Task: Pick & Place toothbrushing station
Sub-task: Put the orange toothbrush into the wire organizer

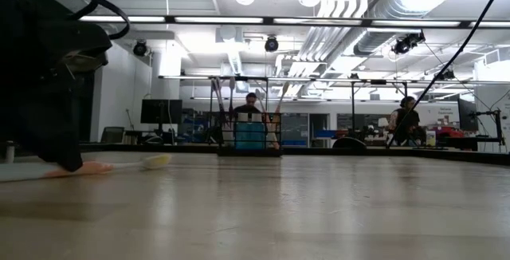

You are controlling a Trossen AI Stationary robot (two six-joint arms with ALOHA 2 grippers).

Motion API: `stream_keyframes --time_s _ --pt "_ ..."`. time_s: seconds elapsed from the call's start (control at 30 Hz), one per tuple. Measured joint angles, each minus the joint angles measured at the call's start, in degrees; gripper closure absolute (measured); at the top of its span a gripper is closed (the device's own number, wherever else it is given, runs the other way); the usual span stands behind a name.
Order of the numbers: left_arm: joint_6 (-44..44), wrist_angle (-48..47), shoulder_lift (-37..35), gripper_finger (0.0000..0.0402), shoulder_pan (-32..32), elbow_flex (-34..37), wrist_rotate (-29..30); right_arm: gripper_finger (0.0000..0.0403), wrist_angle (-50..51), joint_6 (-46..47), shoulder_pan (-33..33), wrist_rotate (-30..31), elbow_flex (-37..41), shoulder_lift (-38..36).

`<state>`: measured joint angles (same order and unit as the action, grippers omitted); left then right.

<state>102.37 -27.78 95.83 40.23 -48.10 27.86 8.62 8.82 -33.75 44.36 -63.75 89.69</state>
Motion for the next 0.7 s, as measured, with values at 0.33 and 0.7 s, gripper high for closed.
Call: stream_keyframes --time_s 0.33,0.7 --pt "-8.1 2.2 -0.2 0.0349 -5.0 -0.1 -3.7 0.0217 0.0 0.1 0.0 0.0 0.0 0.0" --pt "-14.4 3.2 -0.3 0.0292 -8.2 -0.3 -7.0 0.0217 0.2 0.2 0.0 0.0 0.0 0.0"
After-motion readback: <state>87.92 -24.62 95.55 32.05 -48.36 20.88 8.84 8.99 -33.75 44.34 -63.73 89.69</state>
